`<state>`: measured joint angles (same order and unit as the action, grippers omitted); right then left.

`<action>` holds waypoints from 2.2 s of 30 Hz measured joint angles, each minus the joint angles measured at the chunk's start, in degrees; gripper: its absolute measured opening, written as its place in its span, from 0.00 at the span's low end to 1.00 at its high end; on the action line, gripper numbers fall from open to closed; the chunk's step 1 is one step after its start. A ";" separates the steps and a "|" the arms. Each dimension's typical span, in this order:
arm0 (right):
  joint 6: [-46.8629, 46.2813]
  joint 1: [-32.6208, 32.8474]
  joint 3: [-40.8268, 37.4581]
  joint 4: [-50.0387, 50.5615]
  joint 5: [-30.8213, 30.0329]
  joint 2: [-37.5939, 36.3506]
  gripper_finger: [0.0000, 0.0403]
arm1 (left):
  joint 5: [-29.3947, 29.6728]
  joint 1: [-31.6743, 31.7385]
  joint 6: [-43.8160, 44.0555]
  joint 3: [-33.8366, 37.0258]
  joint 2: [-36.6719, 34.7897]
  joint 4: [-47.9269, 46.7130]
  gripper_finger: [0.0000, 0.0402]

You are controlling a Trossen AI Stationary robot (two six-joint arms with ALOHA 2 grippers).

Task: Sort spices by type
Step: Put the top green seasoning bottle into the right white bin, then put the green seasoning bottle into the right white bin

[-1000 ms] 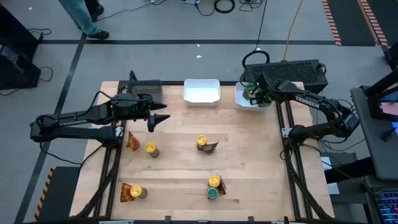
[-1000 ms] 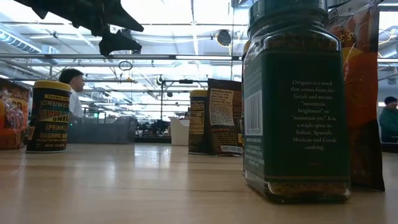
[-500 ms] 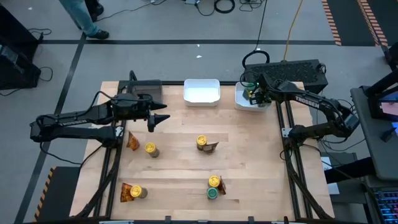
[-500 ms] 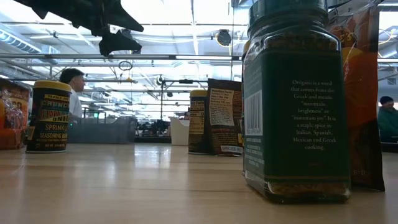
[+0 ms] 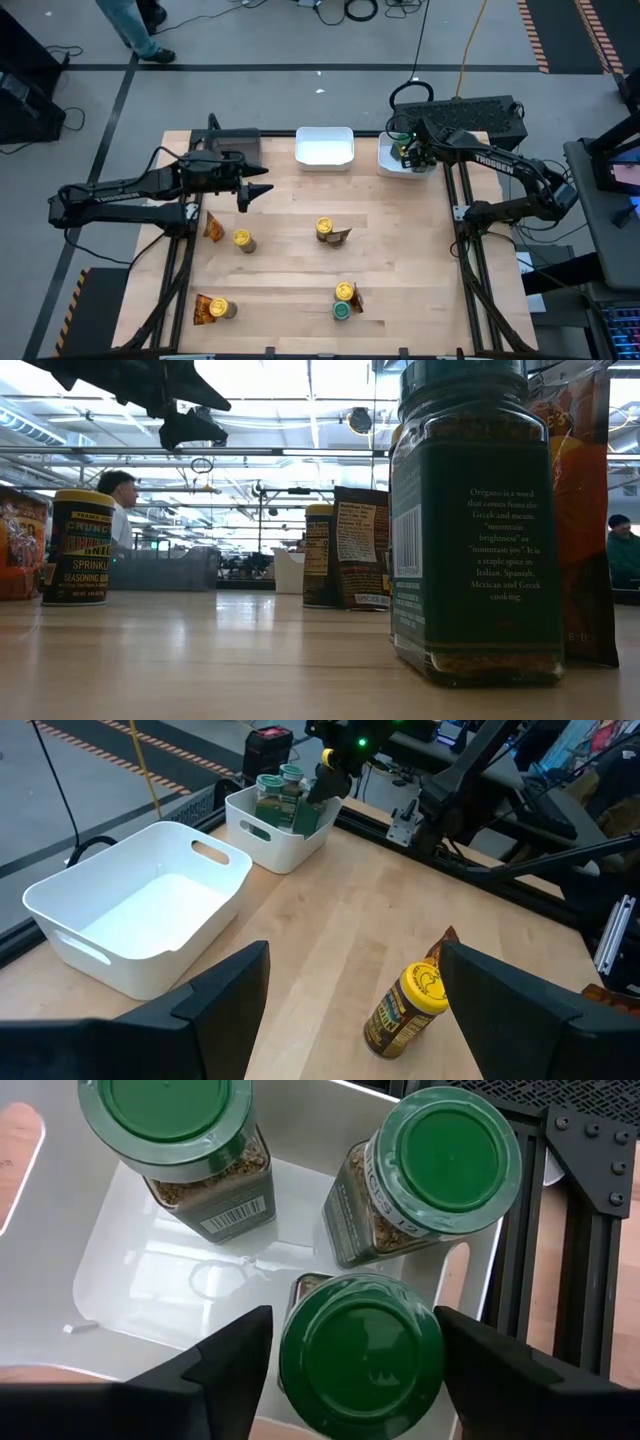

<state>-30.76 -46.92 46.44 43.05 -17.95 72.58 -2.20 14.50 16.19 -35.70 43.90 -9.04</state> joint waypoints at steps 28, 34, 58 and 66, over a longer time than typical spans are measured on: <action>-0.09 0.30 0.11 -10.01 3.03 -14.89 0.62 | -0.61 0.00 0.09 0.00 0.00 -0.02 0.73; -0.38 3.47 0.11 -17.48 9.47 -14.89 0.62 | -0.61 0.00 0.07 0.00 -0.01 0.00 0.73; 15.53 38.46 26.07 -14.40 25.54 -0.02 0.62 | -0.59 0.04 -0.14 0.02 0.00 0.02 0.73; 24.12 48.13 36.54 -13.27 25.59 11.42 0.62 | -0.64 0.04 -0.55 0.02 0.00 -0.09 0.73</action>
<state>-6.64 1.21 82.98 29.78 7.64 83.99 -2.83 14.55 15.64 -35.68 43.90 -9.13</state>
